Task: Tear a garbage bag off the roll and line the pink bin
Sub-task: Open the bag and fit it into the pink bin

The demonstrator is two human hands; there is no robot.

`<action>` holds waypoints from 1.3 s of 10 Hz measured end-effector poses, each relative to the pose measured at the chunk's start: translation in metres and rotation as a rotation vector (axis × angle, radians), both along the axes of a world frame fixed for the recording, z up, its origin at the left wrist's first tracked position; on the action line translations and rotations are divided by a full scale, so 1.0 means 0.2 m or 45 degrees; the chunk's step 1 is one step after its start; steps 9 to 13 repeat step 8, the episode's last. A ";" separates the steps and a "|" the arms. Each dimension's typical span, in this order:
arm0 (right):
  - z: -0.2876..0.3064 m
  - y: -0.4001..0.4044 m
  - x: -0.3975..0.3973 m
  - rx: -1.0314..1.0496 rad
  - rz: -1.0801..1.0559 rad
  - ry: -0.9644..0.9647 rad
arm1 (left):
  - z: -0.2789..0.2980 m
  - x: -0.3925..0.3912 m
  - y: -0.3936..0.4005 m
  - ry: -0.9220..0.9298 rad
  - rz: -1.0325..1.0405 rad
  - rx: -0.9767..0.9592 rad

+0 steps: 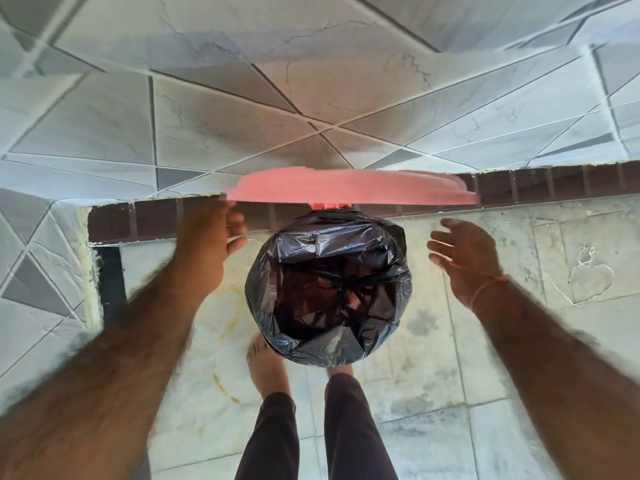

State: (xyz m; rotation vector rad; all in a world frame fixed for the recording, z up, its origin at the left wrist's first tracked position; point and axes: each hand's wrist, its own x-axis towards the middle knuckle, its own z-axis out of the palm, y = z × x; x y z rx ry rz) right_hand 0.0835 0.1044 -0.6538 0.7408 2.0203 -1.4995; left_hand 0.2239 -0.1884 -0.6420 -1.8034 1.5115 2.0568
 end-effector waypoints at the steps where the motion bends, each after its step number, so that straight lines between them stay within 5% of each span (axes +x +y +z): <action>1: 0.17 -0.01 -0.07 -0.226 -0.116 -0.083 | 0.15 -0.03 -0.05 0.113 0.006 0.050; 3: 0.29 -0.06 -0.04 -0.009 0.127 0.006 | 0.17 0.01 -0.02 0.055 -0.269 -0.161; 6: 0.04 0.04 0.31 0.182 0.420 -0.326 | -0.07 0.33 0.22 -0.221 -0.248 -0.141; 8: 0.17 -0.08 0.42 0.315 0.575 -0.198 | 0.10 0.34 0.34 -0.230 -0.448 -0.326; 13: 0.17 -0.08 0.42 0.315 0.575 -0.198 | 0.10 0.34 0.34 -0.230 -0.448 -0.326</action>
